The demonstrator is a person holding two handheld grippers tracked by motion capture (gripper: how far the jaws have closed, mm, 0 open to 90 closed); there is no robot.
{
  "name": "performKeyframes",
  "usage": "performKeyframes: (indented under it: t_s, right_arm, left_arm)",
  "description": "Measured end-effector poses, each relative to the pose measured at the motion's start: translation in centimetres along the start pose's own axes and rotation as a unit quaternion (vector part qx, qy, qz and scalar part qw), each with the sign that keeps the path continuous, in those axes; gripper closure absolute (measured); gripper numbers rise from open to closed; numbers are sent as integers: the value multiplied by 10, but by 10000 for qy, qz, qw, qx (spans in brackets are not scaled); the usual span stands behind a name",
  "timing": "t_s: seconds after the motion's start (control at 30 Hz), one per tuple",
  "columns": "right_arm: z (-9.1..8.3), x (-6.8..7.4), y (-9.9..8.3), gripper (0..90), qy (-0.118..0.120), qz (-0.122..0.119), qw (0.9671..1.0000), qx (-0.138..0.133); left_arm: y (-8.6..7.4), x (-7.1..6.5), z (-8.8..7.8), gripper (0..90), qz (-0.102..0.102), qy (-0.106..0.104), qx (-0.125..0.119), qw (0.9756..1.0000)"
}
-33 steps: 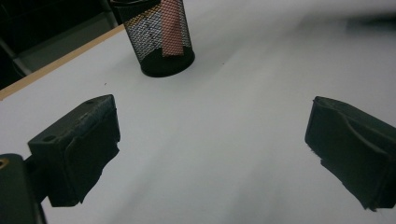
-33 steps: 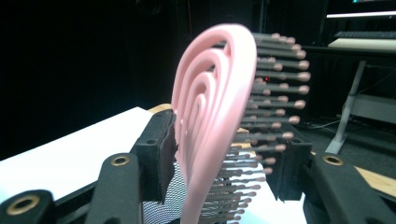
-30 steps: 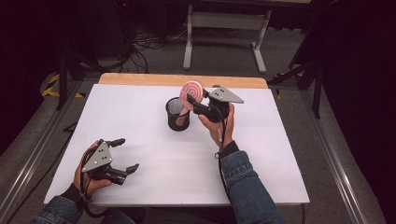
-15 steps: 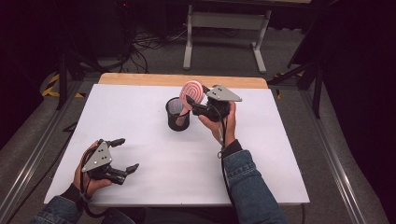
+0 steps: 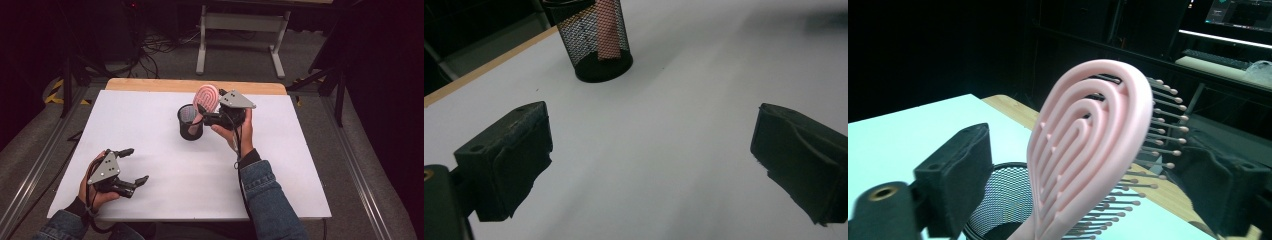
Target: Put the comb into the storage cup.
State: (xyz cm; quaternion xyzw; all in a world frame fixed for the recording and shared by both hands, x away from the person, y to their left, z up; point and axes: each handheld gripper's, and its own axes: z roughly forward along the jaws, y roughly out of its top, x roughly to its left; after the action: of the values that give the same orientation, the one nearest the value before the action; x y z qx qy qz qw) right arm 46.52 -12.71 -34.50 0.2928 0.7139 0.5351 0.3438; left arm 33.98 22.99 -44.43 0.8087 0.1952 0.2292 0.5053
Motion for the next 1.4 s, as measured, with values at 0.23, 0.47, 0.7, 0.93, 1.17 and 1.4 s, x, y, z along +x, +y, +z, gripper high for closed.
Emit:
performKeyframes:
  t_s: [0.23,0.47,0.7,0.93,1.17,1.4]
  right_arm:
    - [0,1,1,39,-25,-33,10000,22]
    - [-3,1,3,25,-92,-82,9999,19]
    - [-9,3,7,34,-178,-136,9997,0]
    - [-14,3,10,38,-162,-249,9995,52]
    - [-19,2,13,38,-187,-298,9994,59]
    - [-24,2,14,44,-191,-319,9993,60]
  left_arm:
    - [0,0,0,45,-4,0,-1,10000]
    - [0,0,0,44,-7,-2,-4,10000]
    - [0,0,0,44,-9,4,-14,10000]
    - [0,1,-1,44,2,-4,2,10000]
    - [1,1,0,43,-15,6,-13,10000]
    - [1,1,0,44,-16,8,-16,10000]
